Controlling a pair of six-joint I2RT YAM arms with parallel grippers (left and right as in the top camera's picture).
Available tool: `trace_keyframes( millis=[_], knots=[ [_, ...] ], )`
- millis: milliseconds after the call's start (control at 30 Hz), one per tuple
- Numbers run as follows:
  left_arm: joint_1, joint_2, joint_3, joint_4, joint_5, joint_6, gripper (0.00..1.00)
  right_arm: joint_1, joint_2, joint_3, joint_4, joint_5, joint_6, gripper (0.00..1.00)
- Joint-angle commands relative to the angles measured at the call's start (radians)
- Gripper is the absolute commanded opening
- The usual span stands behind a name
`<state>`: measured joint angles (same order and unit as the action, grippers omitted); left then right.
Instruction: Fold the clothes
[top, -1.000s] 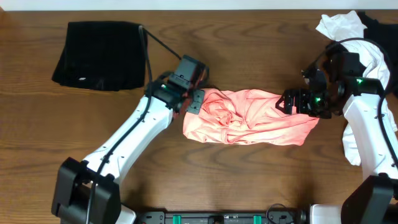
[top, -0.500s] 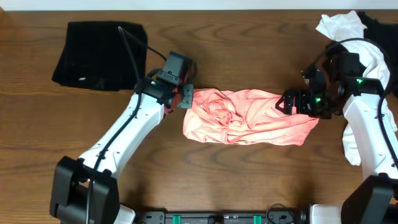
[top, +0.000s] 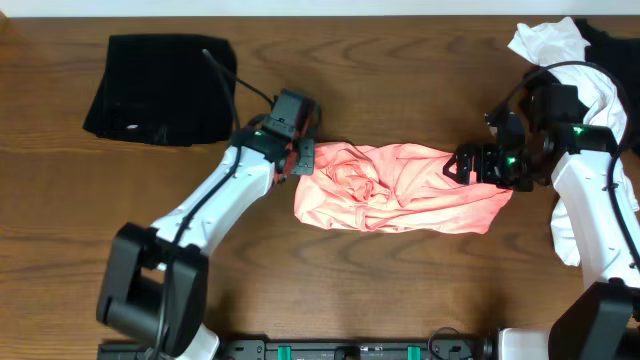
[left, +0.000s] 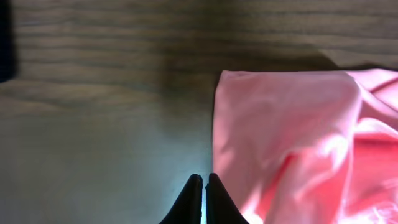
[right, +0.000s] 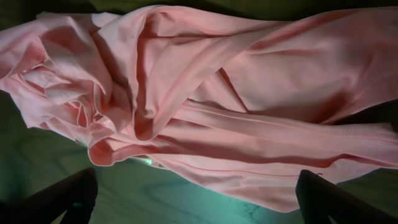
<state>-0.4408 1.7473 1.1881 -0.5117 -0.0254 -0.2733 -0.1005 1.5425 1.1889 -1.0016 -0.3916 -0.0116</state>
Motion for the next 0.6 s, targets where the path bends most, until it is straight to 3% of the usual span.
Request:
trace_keyframes(
  millis=[0,567],
  knots=[
    [-0.014,0.031,-0.008,0.033,0.038,-0.017,0.06,0.009,-0.002,0.000,0.000,-0.001,-0.013,0.99],
    [-0.195,0.100,-0.008,0.088,0.043,-0.026,0.06,0.009,-0.002,0.000,0.001,-0.001,-0.013,0.99]
  ],
)
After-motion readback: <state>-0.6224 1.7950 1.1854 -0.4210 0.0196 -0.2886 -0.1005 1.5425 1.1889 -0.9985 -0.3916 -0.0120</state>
